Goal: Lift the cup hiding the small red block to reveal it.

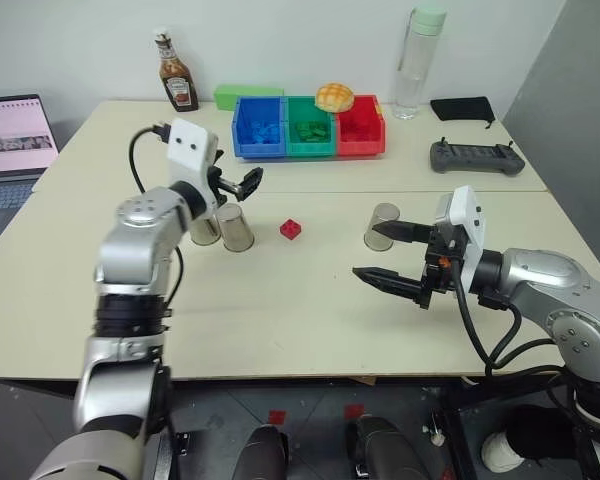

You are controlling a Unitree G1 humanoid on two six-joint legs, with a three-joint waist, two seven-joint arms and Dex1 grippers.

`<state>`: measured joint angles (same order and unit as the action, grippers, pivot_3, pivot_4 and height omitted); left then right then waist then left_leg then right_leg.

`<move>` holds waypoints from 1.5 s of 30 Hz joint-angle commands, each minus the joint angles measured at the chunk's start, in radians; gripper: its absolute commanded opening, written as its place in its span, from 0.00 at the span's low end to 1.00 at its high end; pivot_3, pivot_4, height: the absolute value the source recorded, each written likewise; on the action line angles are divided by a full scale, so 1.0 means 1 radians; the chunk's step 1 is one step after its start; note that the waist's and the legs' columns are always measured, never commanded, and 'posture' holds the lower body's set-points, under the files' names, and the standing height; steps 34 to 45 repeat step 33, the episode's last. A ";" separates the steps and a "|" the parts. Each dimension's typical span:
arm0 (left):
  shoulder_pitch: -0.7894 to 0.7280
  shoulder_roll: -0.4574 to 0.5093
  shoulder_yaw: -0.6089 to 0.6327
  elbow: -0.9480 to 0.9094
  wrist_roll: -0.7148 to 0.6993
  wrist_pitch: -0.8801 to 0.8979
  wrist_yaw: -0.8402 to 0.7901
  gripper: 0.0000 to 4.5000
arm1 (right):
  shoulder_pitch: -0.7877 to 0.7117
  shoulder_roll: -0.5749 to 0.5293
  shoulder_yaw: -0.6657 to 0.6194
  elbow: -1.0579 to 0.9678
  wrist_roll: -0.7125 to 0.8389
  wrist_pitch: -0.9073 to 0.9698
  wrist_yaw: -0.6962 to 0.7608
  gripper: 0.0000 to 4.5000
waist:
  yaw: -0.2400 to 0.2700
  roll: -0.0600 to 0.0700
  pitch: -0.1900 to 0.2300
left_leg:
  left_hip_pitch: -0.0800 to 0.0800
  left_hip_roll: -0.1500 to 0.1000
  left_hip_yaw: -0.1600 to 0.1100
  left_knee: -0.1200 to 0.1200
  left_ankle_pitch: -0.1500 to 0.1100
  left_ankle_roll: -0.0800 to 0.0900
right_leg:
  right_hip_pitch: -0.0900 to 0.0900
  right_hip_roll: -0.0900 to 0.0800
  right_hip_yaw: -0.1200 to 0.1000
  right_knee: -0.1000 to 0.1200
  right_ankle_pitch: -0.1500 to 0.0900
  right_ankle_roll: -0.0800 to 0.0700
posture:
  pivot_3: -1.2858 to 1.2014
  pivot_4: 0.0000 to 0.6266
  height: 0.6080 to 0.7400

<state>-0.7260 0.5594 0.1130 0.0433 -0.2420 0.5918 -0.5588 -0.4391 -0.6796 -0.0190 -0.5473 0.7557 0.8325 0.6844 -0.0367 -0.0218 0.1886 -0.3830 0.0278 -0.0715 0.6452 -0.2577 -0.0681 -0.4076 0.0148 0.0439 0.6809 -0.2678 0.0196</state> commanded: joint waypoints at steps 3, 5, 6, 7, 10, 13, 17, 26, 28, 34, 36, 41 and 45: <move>0.161 0.231 0.068 -0.241 -0.156 0.150 -0.254 0.99 | 0.018 -0.019 -0.045 -0.020 0.009 -0.022 0.014 1.00 | -0.006 0.000 0.000 | 0.000 0.001 0.000 0.000 0.000 0.000 | 0.000 0.000 0.000 0.000 0.000 0.000 | 0.52 0.24 1.00; 0.230 0.317 0.091 -0.273 -0.198 0.180 -0.338 0.99 | 0.033 -0.030 -0.043 0.001 -0.017 -0.050 0.033 1.00 | -0.003 0.000 0.000 | 0.000 0.000 0.000 0.000 0.000 0.000 | 0.000 0.000 -0.001 0.000 0.000 0.000 | 0.52 0.24 1.00; 0.270 0.352 0.097 -0.288 -0.210 0.187 -0.375 0.99 | 0.044 -0.035 -0.041 0.016 -0.041 -0.076 0.042 1.00 | 0.005 0.000 0.000 | 0.000 0.000 0.000 0.000 0.000 0.000 | -0.001 0.000 -0.001 0.000 0.000 0.000 | 0.52 0.24 1.00; 0.296 0.374 0.101 -0.299 -0.217 0.192 -0.397 0.99 | 0.052 -0.038 -0.039 0.025 -0.057 -0.094 0.048 1.00 | 0.003 0.000 0.000 | -0.001 0.000 -0.001 0.001 0.000 0.000 | 0.000 0.000 -0.001 -0.001 0.000 0.000 | 0.52 0.24 1.00; 0.375 0.394 0.115 -0.351 -0.256 0.199 -0.415 0.99 | 0.089 -0.021 -0.047 0.057 -0.096 -0.158 0.050 1.00 | 0.003 0.000 0.000 | 0.000 0.000 0.002 0.000 0.000 0.000 | 0.000 0.000 0.000 -0.001 0.000 0.000 | 0.52 0.24 1.00; 0.469 0.410 0.132 -0.396 -0.261 0.187 -0.429 0.99 | 0.108 -0.035 -0.050 0.076 -0.097 -0.178 0.093 1.00 | 0.004 0.000 0.001 | 0.000 0.001 0.001 0.000 0.000 0.000 | -0.001 0.000 0.000 -0.001 -0.001 0.000 | 0.52 0.24 1.00; 0.521 0.410 0.147 -0.400 -0.247 0.164 -0.410 0.99 | 0.105 -0.064 -0.054 0.091 -0.076 -0.163 0.147 1.00 | 0.004 0.000 0.001 | 0.000 0.001 0.001 0.000 0.000 0.000 | -0.001 0.000 0.000 0.000 -0.001 0.000 | 0.52 0.24 1.00; 0.507 0.387 0.147 -0.375 -0.247 0.145 -0.352 0.99 | 0.072 -0.089 -0.055 0.089 -0.047 -0.136 0.189 1.00 | 0.004 0.000 0.001 | 0.000 0.001 0.001 0.000 0.000 0.000 | -0.001 0.001 0.000 -0.001 -0.001 0.000 | 0.52 0.24 1.00; 0.507 0.385 0.143 -0.372 -0.246 0.139 -0.347 0.99 | 0.069 -0.091 -0.053 0.090 -0.050 -0.137 0.194 1.00 | 0.004 0.000 0.001 | 0.000 0.001 0.001 0.000 0.000 0.000 | -0.001 0.001 0.000 -0.001 -0.001 0.000 | 0.52 0.24 1.00; 0.500 0.368 0.135 -0.361 -0.255 0.110 -0.347 0.99 | 0.065 -0.090 -0.052 0.099 -0.057 -0.143 0.203 1.00 | 0.004 0.000 0.001 | 0.000 0.001 0.001 0.000 0.000 0.000 | -0.001 0.000 0.000 -0.001 -0.001 0.000 | 0.52 0.24 1.00; 0.500 0.368 0.135 -0.361 -0.255 0.110 -0.347 0.99 | 0.065 -0.090 -0.052 0.099 -0.057 -0.143 0.203 1.00 | 0.004 0.000 0.001 | 0.000 0.001 0.001 0.000 0.000 0.000 | -0.001 0.000 0.000 -0.001 -0.001 0.000 | 0.52 0.24 1.00; 0.500 0.368 0.135 -0.361 -0.255 0.110 -0.347 0.99 | 0.065 -0.090 -0.052 0.099 -0.057 -0.143 0.203 1.00 | 0.004 0.000 0.001 | 0.000 0.001 0.001 0.000 0.000 0.000 | -0.001 0.000 0.000 -0.001 -0.001 0.000 | 0.52 0.24 1.00; 0.500 0.368 0.135 -0.361 -0.255 0.110 -0.347 0.99 | 0.065 -0.090 -0.052 0.099 -0.057 -0.143 0.203 1.00 | 0.004 0.000 0.001 | 0.000 0.001 0.001 0.000 0.000 0.000 | -0.001 0.000 0.000 -0.001 -0.001 0.000 | 0.52 0.24 1.00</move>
